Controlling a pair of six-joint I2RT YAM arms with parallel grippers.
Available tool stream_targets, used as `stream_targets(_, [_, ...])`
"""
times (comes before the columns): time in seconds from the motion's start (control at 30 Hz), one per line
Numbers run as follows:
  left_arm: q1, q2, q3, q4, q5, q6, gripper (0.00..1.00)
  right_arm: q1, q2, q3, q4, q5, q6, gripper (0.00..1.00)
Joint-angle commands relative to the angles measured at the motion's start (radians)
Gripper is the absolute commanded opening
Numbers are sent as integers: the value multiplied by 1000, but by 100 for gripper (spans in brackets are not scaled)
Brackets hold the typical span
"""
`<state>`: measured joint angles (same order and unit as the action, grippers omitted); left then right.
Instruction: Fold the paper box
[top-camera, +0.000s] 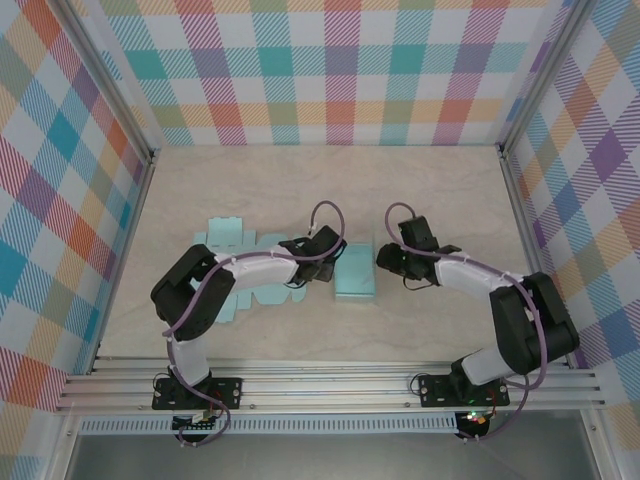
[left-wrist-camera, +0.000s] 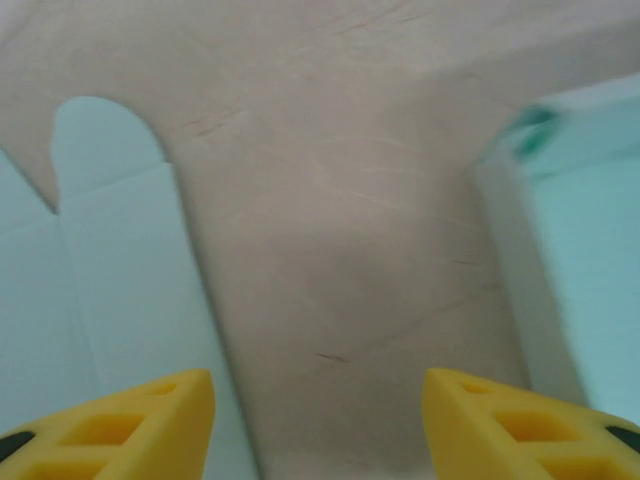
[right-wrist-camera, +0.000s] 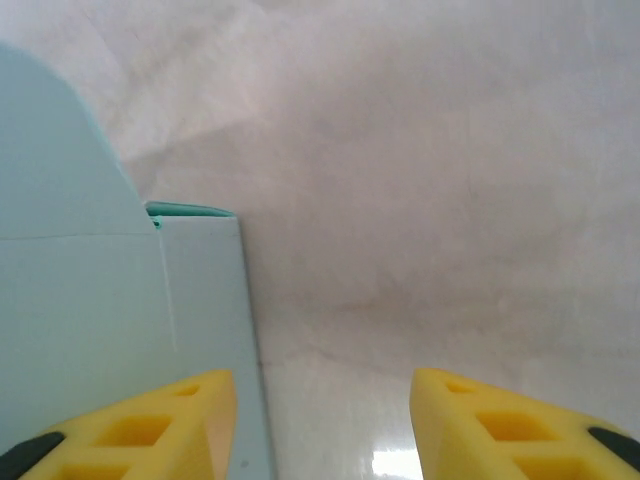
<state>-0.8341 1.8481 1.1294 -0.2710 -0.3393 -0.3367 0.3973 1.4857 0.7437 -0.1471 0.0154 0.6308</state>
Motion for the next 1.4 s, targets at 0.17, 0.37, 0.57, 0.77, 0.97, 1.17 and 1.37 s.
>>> stream_targets(0.17, [-139,-74,-43,94,59,-135,57,-95,118,180,-28,-64,-158,51])
stream_targets(0.37, [-145,-135,-61,106,43,-122,58,-161,79,228,-179,41,-198,57])
stream_targets(0.57, [-82,-279,-63,64,40,31,60,-190,-81,191,-315,200,-254,62])
stream_targets(0.77, [78,-354,-7,49,230,414,66,-193,-300,169,-491,256,-285,63])
stream_targets(0.97, [231,-228,73,152,521,703,70,-190,-526,99,-553,136,-248,62])
stream_targets(1.17, [283,-74,140,267,712,914,74,-179,-662,34,-516,-65,-268,64])
stream_targets(1.37, [285,36,231,270,792,989,73,-144,-655,16,-486,-108,-294,65])
